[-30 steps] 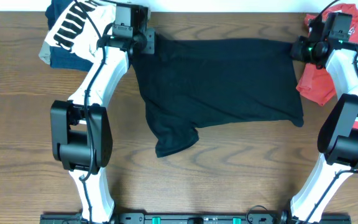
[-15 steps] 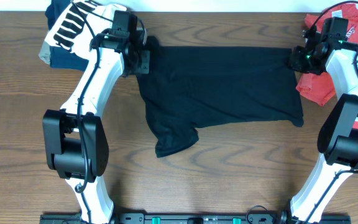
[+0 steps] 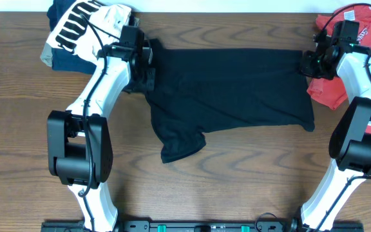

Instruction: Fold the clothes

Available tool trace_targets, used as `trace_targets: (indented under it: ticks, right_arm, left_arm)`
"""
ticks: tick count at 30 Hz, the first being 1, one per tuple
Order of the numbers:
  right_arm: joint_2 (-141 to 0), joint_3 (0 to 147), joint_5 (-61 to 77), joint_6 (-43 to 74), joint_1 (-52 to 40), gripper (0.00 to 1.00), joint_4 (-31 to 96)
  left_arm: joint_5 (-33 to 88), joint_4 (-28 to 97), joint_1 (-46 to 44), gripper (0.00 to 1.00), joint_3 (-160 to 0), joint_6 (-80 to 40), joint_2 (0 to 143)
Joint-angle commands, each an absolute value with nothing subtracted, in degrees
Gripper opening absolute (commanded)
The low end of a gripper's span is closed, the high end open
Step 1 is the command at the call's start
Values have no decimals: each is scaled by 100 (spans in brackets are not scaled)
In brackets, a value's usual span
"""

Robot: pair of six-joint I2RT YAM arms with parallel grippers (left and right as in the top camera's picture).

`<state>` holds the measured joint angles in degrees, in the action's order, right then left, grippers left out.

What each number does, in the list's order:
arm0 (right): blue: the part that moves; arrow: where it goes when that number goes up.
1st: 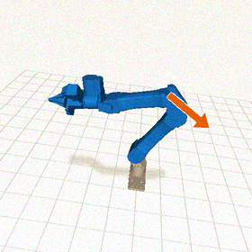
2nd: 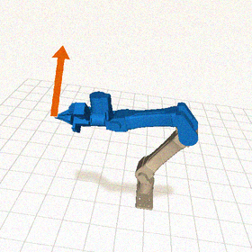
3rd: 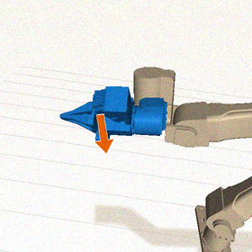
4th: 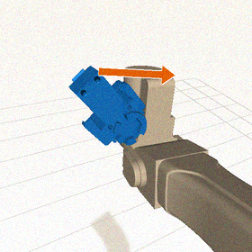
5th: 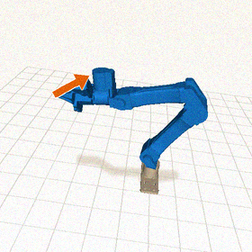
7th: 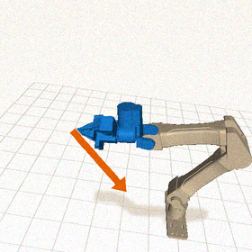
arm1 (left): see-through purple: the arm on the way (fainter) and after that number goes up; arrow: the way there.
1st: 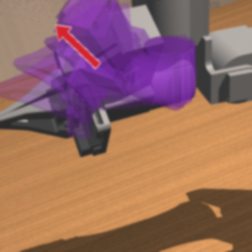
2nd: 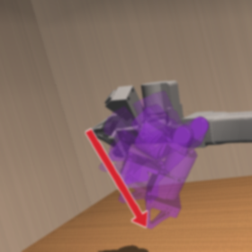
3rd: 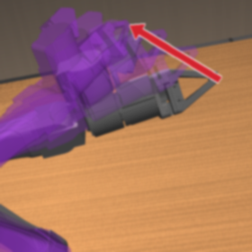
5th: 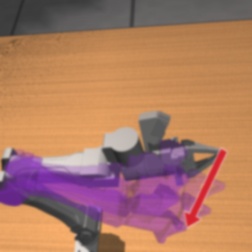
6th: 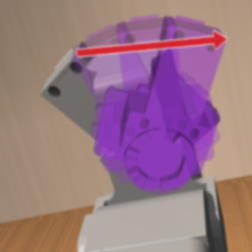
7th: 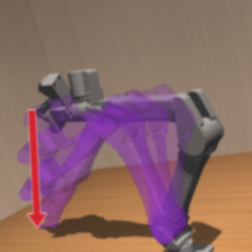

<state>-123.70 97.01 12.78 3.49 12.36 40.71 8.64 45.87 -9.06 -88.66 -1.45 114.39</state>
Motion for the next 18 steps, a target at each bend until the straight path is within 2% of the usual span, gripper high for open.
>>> trace_targets:
  ticks: [1,2,3,5,6,8,10,15,18]
  right_arm:
    - [-12527,9662,1184,248,1313,1,4060]
    - [-12527,9662,1186,250,1313,4,4058]
    - [-12527,9662,1184,248,1313,11,4060]
    - [-12527,9662,1203,248,1313,32,4060]
    - [-12525,9664,1216,248,1313,43,4062]
    - [-12481,9686,1306,248,1321,56,4099]
    - [-12370,9734,1466,248,1326,62,4191]
    - [-11642,9791,1892,266,1347,70,4532]
    - [-11104,9786,1848,272,1323,71,5179]
  left_arm:
    - [840,4604,-882,13,-8748,-154,11349]
    - [840,4609,-882,47,-8746,-154,11349]
    - [840,4606,-882,64,-8744,-154,11349]
    - [838,4602,-882,93,-8744,-154,11349]
    - [836,4595,-882,98,-8744,-152,11349]
    - [764,4613,-854,98,-8790,-150,11345]
    - [646,4838,-792,98,-8984,-152,11295]
    - [644,5651,-626,98,-9653,-154,10722]
    - [644,6097,-644,98,-9692,-158,10167]
